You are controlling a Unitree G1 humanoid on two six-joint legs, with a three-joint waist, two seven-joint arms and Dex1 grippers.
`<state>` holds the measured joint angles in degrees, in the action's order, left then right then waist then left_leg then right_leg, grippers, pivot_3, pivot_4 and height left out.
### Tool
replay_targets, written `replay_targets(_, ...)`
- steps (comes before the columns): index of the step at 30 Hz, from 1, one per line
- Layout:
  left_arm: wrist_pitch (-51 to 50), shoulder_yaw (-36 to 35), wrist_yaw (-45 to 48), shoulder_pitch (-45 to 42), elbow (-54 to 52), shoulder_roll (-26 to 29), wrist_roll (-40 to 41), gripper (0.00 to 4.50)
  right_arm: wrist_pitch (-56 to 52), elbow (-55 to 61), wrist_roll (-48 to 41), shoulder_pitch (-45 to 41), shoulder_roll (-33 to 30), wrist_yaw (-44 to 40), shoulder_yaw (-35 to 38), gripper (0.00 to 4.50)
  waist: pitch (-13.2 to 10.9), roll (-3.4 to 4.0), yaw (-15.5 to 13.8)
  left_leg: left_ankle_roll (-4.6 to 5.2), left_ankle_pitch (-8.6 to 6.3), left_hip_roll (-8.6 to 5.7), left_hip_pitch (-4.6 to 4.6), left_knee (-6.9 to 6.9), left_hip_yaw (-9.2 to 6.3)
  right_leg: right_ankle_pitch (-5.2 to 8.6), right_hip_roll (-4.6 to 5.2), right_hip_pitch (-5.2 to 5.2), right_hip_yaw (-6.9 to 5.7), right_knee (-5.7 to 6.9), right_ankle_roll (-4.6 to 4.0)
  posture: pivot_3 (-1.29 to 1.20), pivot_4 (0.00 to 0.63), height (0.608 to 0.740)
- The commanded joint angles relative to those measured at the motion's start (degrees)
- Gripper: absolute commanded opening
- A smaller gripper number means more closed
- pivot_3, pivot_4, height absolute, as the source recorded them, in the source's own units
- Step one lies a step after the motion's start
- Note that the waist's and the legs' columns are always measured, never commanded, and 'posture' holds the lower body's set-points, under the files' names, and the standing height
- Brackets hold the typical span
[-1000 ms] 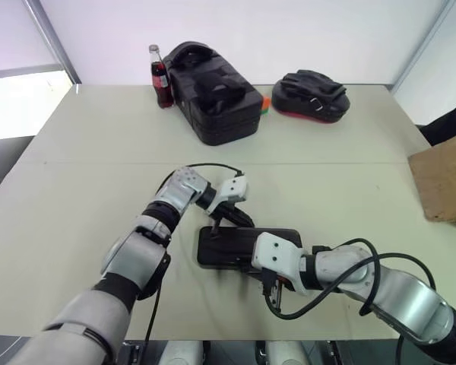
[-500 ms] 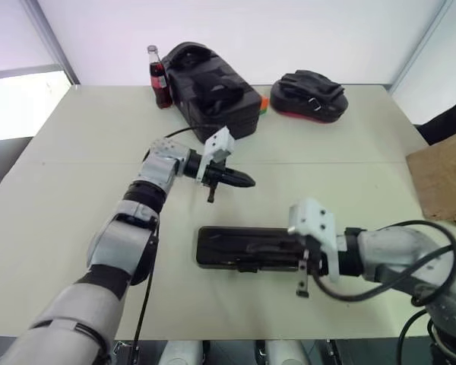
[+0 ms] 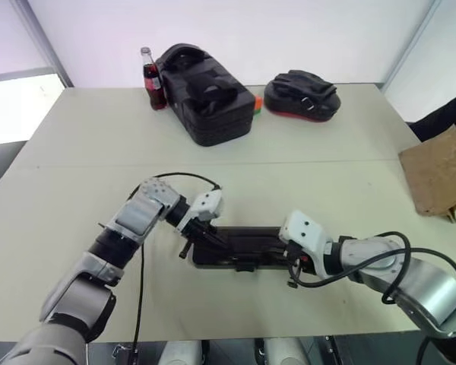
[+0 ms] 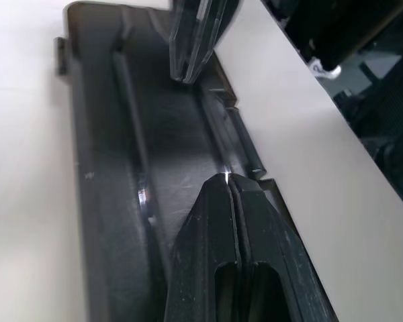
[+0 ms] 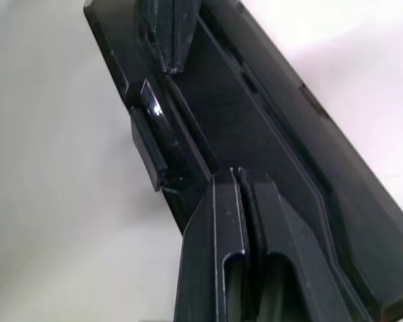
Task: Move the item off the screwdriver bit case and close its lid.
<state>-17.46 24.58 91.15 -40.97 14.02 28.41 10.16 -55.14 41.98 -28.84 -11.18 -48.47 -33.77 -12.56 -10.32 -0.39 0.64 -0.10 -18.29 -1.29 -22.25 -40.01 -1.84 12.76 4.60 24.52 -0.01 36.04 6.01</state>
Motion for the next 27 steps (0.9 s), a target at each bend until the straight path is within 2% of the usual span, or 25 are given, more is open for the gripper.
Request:
replay_targets(1, -3.6, -1.4, -0.6, -0.7, -1.5, -0.5, 2.0, 0.0, -0.5, 1.5, -0.4, 0.1, -1.2, -1.4, 1.7, 0.08, 0.0, 0.0, 0.0, 0.0, 0.0, 0.0, 0.0, 0.0, 0.0, 0.0, 0.01, -0.01, 0.0, 0.0, 0.0, 0.0, 0.15, 0.74)
replay_targets(5, -15.3, -10.6, -2.8, -9.7, 2.5, -4.0, 11.6, 0.0, -4.1, 7.5, -13.6, -2.6, -1.0, -5.7, 12.3, 0.08, -0.1, -0.13, -0.4, 0.0, 0.0, 0.0, -0.12, -0.07, -0.07, -0.01, 0.02, 0.05, -0.03, 0.02, 0.01, 0.0, 0.15, 0.74)
replay_targets(8, -12.0, -12.3, -4.8, -14.6, 10.6, -6.2, 10.5, 0.0, -6.0, 9.6, -19.3, -4.3, -0.7, -6.1, 13.8, 0.08, -0.1, -0.16, -0.4, 0.01, 0.0, -0.01, -0.1, -0.08, -0.07, -0.01, 0.02, 0.02, -0.04, -0.01, 0.03, 0.0, 0.15, 0.74)
replay_targets(10, -4.4, -10.6, -6.5, -16.5, 17.2, -7.9, 6.1, 0.0, -6.7, 9.6, -19.8, -5.2, 0.4, -4.5, 11.7, 0.08, -0.1, -0.12, -0.3, 0.04, -0.02, -0.04, -0.03, -0.03, -0.05, 0.01, 0.03, -0.04, -0.04, -0.04, 0.05, 0.0, 0.15, 0.74)
replay_targets(12, 4.9, -7.0, -8.4, -17.5, 24.9, -10.2, 0.1, 0.0, -6.3, 9.1, -17.5, -4.2, 1.7, -3.3, 6.8, 0.08, -0.1, -0.12, -0.1, 0.05, -0.03, -0.15, -0.01, -0.02, -0.01, 0.01, 0.03, -0.05, -0.03, -0.05, 0.05, 0.0, 0.15, 0.74)
replay_targets(18, 18.4, -2.8, -9.4, -19.5, 40.9, -15.9, -8.2, 0.0, -3.3, 5.0, -9.7, -2.3, 3.4, -1.4, -3.7, 0.08, -0.1, -0.19, -0.1, 0.05, -0.03, -0.22, -0.13, -0.04, 0.03, 0.0, 0.06, 0.08, -0.01, -0.02, 0.05, 0.0, 0.15, 0.74)
replay_targets(23, 22.3, -3.4, -9.5, -20.8, 47.1, -18.6, -11.0, 0.0, -0.9, 2.5, -4.2, -1.8, 3.5, -1.2, -8.1, 0.08, -0.1, -0.19, -0.1, 0.05, -0.03, -0.22, -0.13, -0.05, 0.02, 0.0, 0.06, 0.08, -0.01, -0.02, 0.05, 0.0, 0.15, 0.74)
replay_targets(27, 22.9, -2.6, -5.7, -20.1, 46.9, -19.7, -12.2, 0.0, 1.4, -2.3, 2.4, -2.7, 4.2, 0.2, -11.7, 0.08, -0.1, -0.19, -0.1, 0.05, -0.03, -0.21, -0.12, -0.05, 0.01, 0.0, 0.06, 0.07, -0.02, -0.02, 0.05, 0.0, 0.15, 0.74)
